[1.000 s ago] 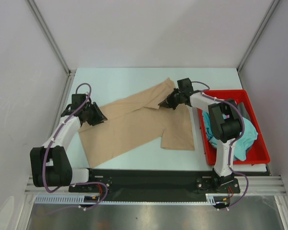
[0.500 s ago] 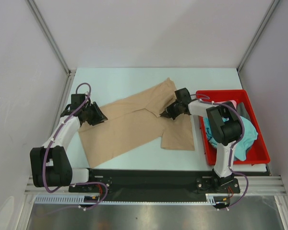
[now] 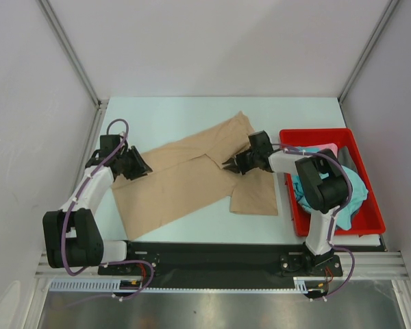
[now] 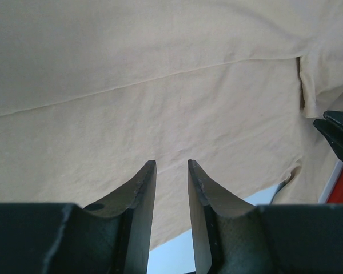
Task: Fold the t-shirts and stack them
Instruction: Fold the tshirt
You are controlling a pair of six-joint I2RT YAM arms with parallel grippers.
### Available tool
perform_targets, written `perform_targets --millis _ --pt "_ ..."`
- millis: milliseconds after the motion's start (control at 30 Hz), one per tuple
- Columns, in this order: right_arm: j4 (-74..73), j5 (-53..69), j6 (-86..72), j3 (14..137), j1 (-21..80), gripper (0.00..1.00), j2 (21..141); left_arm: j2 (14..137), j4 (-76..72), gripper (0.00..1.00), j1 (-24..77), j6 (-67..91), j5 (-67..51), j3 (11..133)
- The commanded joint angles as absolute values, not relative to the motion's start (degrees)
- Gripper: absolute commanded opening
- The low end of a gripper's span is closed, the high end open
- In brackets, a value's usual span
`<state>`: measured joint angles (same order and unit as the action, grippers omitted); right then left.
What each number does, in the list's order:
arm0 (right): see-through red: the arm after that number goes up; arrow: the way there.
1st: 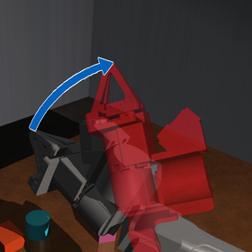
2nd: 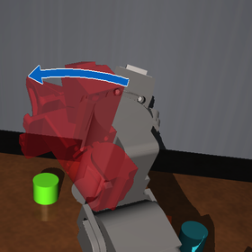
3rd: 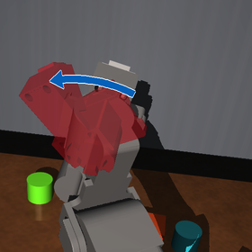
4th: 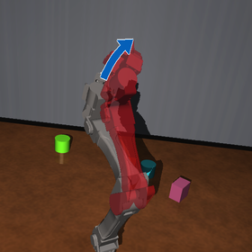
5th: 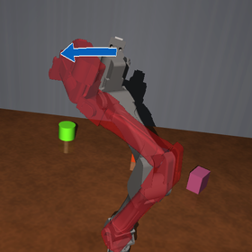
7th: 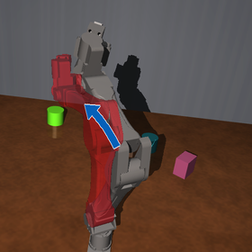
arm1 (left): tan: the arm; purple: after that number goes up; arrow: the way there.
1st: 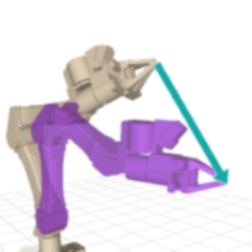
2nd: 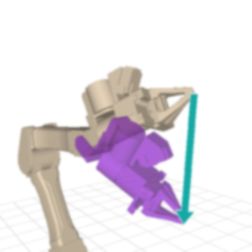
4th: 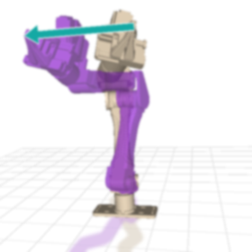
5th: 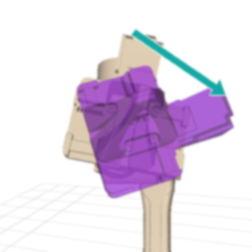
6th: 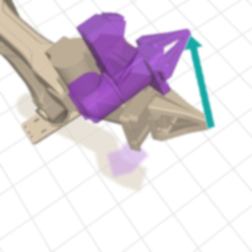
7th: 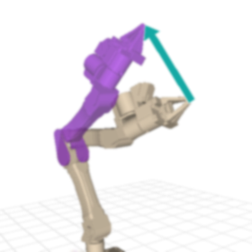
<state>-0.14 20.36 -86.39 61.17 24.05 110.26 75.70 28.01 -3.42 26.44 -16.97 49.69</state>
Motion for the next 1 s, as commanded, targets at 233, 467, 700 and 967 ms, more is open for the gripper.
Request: perform_targets --millis 233,467,700,967 --pt "-27.2 8.6 -47.9 80.6 21.5 0.64 98.2 75.9 27.4 0.34 -5.2 23.5 -16.3 51.6" --pt "-30.4 10.4 -29.8 86.3 11.4 0.43 105.8 77.3 27.6 0.34 -5.5 23.4 -16.9 52.1" --pt "-25.6 19.2 -25.8 87.8 9.8 0.07 114.5 76.4 26.8 0.33 -5.4 24.8 -18.7 49.5" --pt "-18.5 25.4 -34.7 82.4 11.2 0.28 116.5 75.8 27.2 0.33 -5.5 24.6 -18.5 49.2"
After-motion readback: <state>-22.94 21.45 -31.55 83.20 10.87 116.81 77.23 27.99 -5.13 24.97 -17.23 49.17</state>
